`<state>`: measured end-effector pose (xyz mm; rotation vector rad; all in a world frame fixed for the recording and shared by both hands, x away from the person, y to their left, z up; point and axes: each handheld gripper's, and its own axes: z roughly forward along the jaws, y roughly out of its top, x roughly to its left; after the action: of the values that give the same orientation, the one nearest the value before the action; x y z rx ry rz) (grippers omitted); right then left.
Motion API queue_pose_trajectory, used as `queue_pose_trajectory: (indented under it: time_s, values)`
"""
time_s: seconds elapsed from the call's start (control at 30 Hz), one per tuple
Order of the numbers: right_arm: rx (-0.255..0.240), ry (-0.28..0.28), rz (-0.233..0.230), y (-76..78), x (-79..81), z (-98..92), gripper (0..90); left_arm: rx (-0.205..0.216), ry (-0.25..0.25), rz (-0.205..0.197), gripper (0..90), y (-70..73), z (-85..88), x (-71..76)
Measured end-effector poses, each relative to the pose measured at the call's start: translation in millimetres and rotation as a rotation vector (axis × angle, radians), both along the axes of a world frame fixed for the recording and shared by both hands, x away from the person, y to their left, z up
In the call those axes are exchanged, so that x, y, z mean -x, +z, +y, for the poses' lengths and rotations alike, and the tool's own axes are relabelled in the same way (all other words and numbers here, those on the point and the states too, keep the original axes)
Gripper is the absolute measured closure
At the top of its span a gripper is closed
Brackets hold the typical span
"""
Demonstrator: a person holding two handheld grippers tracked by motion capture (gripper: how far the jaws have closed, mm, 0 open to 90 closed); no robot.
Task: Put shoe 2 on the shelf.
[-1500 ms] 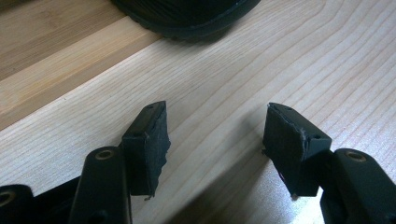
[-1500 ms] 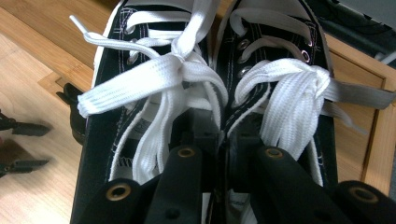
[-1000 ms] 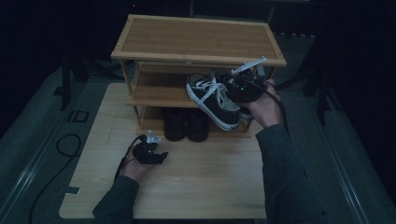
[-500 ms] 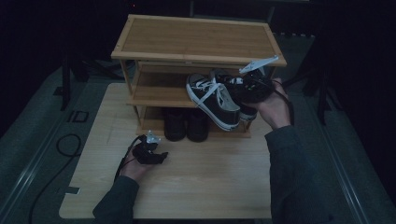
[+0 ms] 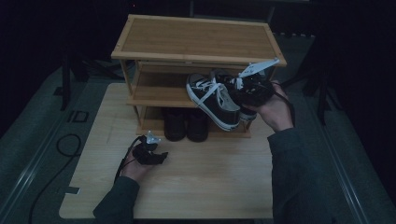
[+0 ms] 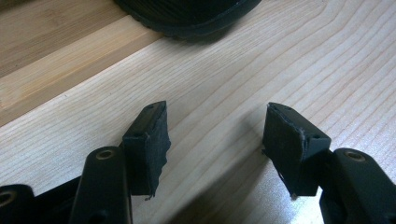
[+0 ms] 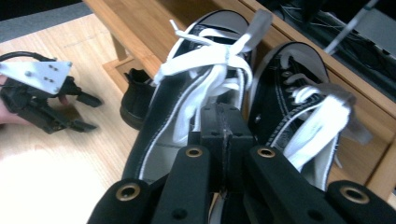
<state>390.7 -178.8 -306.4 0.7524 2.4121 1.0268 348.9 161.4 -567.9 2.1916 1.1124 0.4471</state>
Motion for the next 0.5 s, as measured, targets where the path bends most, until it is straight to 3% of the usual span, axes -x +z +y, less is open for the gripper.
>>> queue_pose_trajectory:
  time_s: [0.27,0.5]
  values:
    - [-0.055,0.052,0.015,-1.2,6.0,-2.5,89.9,-0.001,0.025,0.010,53.6,2.2,2.2,-0.4]
    - [-0.060,0.094,0.015,-3.7,12.6,-2.7,90.0,-0.023,0.023,0.023,58.8,4.9,-0.1,0.8]
